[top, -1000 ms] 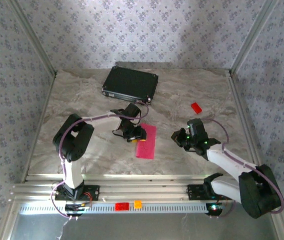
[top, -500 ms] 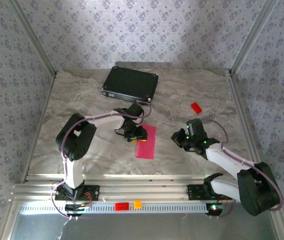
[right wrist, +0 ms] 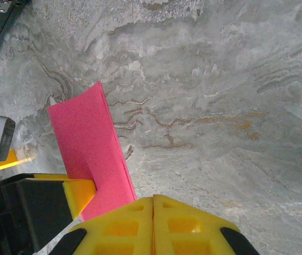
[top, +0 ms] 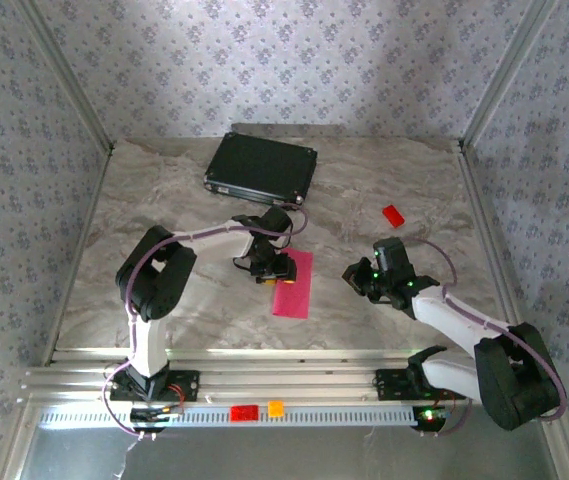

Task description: Fold a paper plane with a square sheet of paper (pick it up from the middle)

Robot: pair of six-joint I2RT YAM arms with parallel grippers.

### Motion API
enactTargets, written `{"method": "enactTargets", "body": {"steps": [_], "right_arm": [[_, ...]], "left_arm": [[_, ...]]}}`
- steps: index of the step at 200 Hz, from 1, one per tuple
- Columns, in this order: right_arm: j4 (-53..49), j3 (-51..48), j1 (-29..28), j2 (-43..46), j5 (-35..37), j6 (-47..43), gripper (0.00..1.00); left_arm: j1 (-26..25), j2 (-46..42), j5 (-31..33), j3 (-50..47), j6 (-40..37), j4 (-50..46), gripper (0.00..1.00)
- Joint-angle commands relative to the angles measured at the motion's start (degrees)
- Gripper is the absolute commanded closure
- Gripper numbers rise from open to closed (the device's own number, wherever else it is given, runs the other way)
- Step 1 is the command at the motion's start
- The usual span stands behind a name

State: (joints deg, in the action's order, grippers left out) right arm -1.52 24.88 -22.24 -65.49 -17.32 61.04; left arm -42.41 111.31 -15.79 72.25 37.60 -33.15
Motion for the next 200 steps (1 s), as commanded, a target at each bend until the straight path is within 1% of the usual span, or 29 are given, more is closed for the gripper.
{"method": "enactTargets", "body": {"steps": [1,111,200], "right_arm": [[-0.2,-0.1,0.0,-0.5,0.1,-0.1,0.90],[-0.6,0.1,-0.1,-0.7,0.3,0.1,0.90],[-0.6,0.1,-0.2,-0.7,0.4,0.2,0.90]], "left_arm": [[-0.1,6.8,6.3,-2.7,-0.5,-0.4,0.50],[-0.1,8.7,6.6,-1.8,0.0,-1.3,0.48],[-0.1,9.9,6.3,-1.3,0.2,-1.5,0.49]]}}
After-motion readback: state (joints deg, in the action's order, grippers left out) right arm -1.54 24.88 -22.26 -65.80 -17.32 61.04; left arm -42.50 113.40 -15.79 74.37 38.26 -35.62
